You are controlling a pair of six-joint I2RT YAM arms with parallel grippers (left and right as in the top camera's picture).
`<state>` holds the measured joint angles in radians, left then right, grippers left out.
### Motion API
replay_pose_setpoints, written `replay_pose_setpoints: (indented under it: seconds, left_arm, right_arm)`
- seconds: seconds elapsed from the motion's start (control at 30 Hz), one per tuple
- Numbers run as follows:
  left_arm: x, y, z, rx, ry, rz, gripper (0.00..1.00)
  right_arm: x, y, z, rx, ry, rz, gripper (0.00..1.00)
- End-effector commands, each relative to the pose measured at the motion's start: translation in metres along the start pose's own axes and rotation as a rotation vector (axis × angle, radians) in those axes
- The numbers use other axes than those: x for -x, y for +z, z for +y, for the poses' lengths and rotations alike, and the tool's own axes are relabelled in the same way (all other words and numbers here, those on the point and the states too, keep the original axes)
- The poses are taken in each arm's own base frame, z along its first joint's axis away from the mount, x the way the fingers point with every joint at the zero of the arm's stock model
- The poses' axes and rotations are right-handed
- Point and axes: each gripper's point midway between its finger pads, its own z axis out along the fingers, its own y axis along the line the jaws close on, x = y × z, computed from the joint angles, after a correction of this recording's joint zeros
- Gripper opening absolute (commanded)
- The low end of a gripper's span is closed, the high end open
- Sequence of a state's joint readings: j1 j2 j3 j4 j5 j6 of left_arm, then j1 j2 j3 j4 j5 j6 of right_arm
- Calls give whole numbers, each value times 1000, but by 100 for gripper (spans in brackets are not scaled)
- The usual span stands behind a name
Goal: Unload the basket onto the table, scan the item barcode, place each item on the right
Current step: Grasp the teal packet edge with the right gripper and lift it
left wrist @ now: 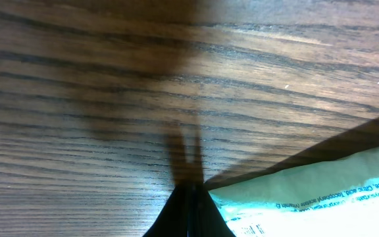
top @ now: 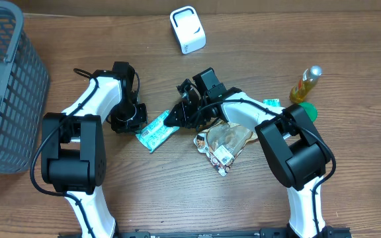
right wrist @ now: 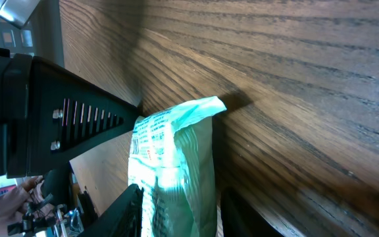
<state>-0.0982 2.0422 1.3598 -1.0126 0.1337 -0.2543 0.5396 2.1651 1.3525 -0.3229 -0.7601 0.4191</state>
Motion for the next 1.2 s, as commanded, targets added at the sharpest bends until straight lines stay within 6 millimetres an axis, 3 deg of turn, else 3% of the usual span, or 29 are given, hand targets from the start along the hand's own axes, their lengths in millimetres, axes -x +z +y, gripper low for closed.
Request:
replay_pose_setpoints:
  seconds: [0.0, 0.33, 0.53, 0.8, 0.9, 0.93, 1.1, 1.17]
  left_arm:
    - [-3, 7, 3, 14, 17, 6, 4]
    - [-3, 7, 3, 14, 17, 6, 4]
    - [0, 7, 2, 11, 17, -5, 6]
    - [9, 5, 1, -1, -66, -39, 4]
    - [18, -6, 2, -8, -74, -61, 4]
    - [23, -13, 1, -12, -77, -71, 4]
    - [54, -54, -2, -39, -88, -166, 6]
    - [67, -68, -1, -47, -95, -211, 12]
  right_arm:
    - [-6, 6, 4, 27, -4, 21, 35]
    - [-12, 13, 13, 33, -28, 34, 33]
    - [-12, 13, 13, 32, -34, 35, 12]
    - [-10, 12, 10, 22, -58, 27, 8]
    - [-14, 10, 7, 18, -35, 43, 10]
    - [-15, 9, 6, 23, -27, 50, 4]
    - [-15, 3, 6, 40, -51, 61, 4]
    - [-15, -3, 11, 55, -69, 66, 4]
